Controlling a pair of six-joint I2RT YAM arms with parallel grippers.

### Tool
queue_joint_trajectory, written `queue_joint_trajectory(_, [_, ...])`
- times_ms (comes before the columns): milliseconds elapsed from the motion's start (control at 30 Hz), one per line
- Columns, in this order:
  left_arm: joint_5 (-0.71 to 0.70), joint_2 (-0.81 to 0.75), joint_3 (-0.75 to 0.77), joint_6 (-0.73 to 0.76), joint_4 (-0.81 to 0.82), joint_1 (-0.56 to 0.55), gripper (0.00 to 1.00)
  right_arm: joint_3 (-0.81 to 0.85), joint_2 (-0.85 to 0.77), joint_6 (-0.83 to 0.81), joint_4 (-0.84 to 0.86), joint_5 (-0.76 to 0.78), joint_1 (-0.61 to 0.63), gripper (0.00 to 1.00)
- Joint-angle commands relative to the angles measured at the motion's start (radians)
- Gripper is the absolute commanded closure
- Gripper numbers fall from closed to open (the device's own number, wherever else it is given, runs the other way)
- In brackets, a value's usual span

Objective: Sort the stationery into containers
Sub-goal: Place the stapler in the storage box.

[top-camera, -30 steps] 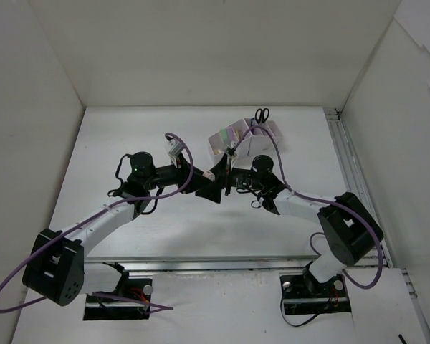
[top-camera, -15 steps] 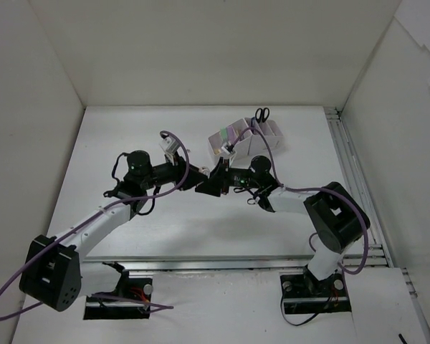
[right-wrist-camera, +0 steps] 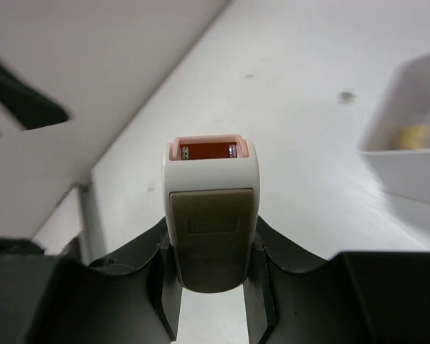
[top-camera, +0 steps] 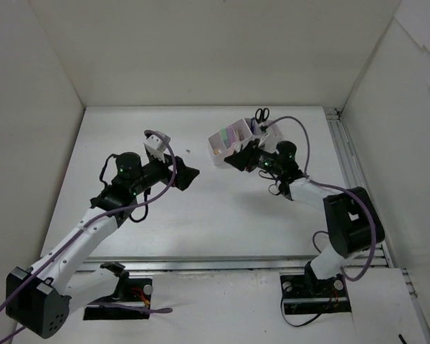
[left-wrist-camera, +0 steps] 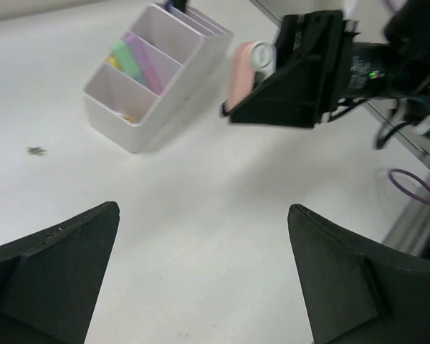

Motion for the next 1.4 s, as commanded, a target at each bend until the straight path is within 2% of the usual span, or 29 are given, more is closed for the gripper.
queue_joint_trajectory(0, [-0.225, -0.082, 0.061, 0.053, -0.073, 0.0, 0.01, 0.13, -0.174, -0.226, -0.412, 0.201, -0.076, 1.0])
queue_joint_trajectory(33, [-0.259, -0.112, 0.051, 0.055, -0.096, 0.01, 0.0, 0.233, -0.204, -0.358, -0.566, 0.345, -0.105, 1.0])
queue_joint_trajectory(67, [-0.288, -0.125, 0.047, 0.055, -0.113, 0.01, 0.0, 0.298, -0.205, -0.427, -0.86, 0.422, -0.116, 1.0])
queue_joint_trajectory(133, [-0.383, -0.161, 0.038, 0.053, -0.146, 0.02, 0.0, 0.419, -0.177, -0.531, -1.012, 0.576, -0.168, 1.0])
queue_joint_trajectory(233, [-0.453, -0.186, 0.021, 0.055, -0.183, 0.038, 0.01, 0.54, -0.108, -0.58, -1.172, 0.506, -0.281, 1.0])
queue_joint_trajectory(333, [-0.48, -0.185, 0.002, 0.049, -0.18, 0.047, 0.01, 0.666, -0.012, -0.638, -1.241, 0.494, -0.352, 1.0])
queue_joint_trajectory(433, [-0.499, -0.145, 0.014, 0.03, -0.194, 0.085, 0.0, 0.818, 0.094, -0.685, -1.301, 0.448, -0.398, 1.0])
queue_joint_trajectory(633, [-0.516, -0.025, 0.085, 0.007, -0.262, 0.142, 0.01, 1.197, 0.353, -0.895, -1.63, 0.4, -0.409, 1.0])
queue_joint_trajectory(700, [-0.516, -0.01, 0.085, 0.007, -0.257, 0.155, 0.0, 1.243, 0.41, -0.954, -1.668, 0.388, -0.407, 1.0])
queue_joint_trajectory(767, [-0.476, -0.004, 0.087, 0.01, -0.249, 0.165, 0.0, 1.288, 0.441, -0.964, -1.692, 0.389, -0.407, 1.0])
queue_joint_trajectory(1067, [-0.471, 0.042, 0.096, 0.014, -0.236, 0.175, 0.01, 1.423, 0.604, -0.993, -1.718, 0.378, -0.335, 0.98])
queue_joint_trajectory(1233, [-0.479, 0.059, 0.108, 0.013, -0.257, 0.184, 0.01, 1.46, 0.639, -0.976, -1.726, 0.395, -0.315, 0.9])
queue_joint_trajectory(1367, [-0.483, 0.062, 0.111, 0.018, -0.265, 0.184, 0.0, 1.455, 0.642, -0.96, -1.728, 0.414, -0.309, 0.76])
